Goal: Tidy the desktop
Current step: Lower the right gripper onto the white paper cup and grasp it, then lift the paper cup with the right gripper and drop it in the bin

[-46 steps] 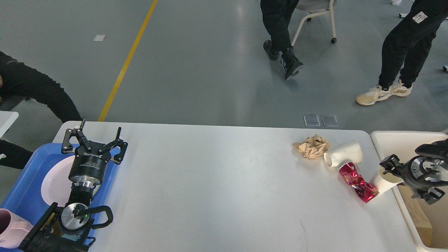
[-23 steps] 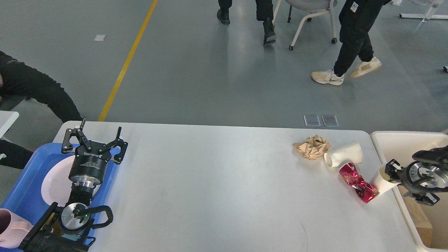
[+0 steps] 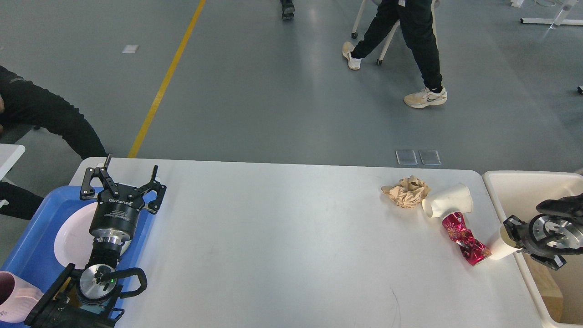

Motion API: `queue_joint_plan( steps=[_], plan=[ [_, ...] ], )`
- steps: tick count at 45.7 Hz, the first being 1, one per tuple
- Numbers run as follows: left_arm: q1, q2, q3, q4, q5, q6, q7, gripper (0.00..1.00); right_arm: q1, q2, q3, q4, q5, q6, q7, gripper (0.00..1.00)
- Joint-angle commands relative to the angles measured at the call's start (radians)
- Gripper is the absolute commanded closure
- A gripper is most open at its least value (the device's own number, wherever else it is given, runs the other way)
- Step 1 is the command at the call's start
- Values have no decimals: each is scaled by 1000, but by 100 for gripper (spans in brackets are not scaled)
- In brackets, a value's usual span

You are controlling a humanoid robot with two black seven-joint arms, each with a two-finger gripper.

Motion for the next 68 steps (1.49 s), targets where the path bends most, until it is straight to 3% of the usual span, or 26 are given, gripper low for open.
queue_joint_plan(
  steps=[1,6,10,15,23,32,43,50,53,68],
  plan=[
    [0,0,1,0,0,-1,1,4,13,-5,-1,0,0,9,-5,100],
    [0,0,-1,0,0,-1,-1,4,51,-18,-2,20,3,22,-48,100],
    [0,0,-1,0,0,-1,1,4,125,-107,-13,37,0,113,-81,100],
    [0,0,-1,0,0,-1,1,4,243,-189,-46,78,-12,291,-82,100],
    [0,-2,-1,0,0,-1,1,4,519,-267,-258,195,-15,548,-71,100],
    [0,0,1,-2,0,-1,1,4,738,-255,-410,360,-78,710,-70,100],
    [0,0,-1,0,0,-1,1,4,840,-207,-458,450,-78,717,-73,100],
    [0,-1,1,0,0,-1,1,4,846,-216,-458,442,-78,600,-74,100],
    [0,0,1,0,0,-1,-1,4,846,-233,-459,445,-83,556,-76,100],
    [0,0,-1,0,0,0,-1,4,929,-370,-467,459,-103,533,-81,100]
  ],
)
